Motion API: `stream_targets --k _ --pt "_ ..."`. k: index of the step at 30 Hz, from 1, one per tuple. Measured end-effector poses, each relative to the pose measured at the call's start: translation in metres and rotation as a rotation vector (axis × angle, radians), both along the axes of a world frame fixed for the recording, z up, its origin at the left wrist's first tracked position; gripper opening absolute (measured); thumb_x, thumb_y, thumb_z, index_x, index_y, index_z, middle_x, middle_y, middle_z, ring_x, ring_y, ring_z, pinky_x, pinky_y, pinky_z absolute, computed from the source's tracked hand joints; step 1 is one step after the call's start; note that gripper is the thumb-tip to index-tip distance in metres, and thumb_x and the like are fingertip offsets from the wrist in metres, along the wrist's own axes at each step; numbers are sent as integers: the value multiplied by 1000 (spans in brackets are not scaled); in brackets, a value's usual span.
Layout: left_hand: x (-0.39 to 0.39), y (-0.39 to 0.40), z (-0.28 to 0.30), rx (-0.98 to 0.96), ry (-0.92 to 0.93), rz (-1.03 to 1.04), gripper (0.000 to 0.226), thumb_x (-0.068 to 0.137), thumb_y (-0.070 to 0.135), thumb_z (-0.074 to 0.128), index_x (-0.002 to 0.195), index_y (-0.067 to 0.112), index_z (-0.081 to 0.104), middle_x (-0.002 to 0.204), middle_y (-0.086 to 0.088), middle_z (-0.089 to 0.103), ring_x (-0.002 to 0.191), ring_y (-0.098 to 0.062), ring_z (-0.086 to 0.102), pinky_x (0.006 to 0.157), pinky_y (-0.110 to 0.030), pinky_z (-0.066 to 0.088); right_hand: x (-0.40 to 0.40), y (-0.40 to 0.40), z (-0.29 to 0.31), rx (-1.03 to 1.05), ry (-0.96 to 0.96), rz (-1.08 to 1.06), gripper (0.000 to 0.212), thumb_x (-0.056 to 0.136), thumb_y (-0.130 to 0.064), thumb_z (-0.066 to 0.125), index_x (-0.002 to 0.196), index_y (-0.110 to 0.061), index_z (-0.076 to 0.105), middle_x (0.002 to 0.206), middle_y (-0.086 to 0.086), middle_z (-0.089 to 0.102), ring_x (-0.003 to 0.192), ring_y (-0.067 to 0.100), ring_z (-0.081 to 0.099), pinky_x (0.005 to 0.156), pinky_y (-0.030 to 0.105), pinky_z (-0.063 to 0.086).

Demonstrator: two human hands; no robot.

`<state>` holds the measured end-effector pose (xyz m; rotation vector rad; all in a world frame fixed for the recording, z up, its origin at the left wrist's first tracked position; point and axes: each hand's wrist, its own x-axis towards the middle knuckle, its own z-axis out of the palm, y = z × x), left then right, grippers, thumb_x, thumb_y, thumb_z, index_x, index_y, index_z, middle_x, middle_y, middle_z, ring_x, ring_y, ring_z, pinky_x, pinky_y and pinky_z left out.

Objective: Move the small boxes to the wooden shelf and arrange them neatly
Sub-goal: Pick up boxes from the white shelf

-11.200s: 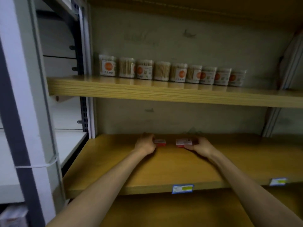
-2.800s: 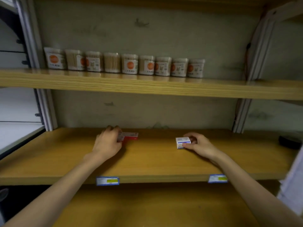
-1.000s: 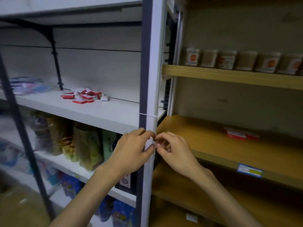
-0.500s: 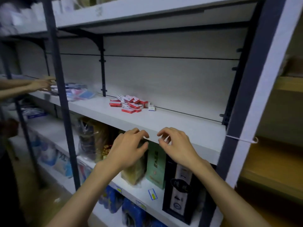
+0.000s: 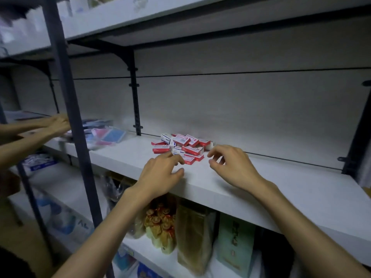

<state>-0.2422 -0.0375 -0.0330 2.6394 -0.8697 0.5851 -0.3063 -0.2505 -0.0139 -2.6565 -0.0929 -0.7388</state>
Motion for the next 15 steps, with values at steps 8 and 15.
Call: stream_targets --k 8,15 --pt "101 7 1 -2 -14 -61 30 94 41 55 122 31 61 121 5 61 106 -16 59 86 -35 52 50 7 1 -25 49 -116 16 90 -30 59 102 -31 69 94 -14 68 82 9 59 78 32 52" --pt "177 -16 16 72 -144 -184 47 90 22 66 135 26 54 132 0 54 119 -22 51 100 -41 45 86 13 7 -32 100 -260 17 90 -28 58 103 -28 68 94 -12 69 81 12 59 74 31 48"
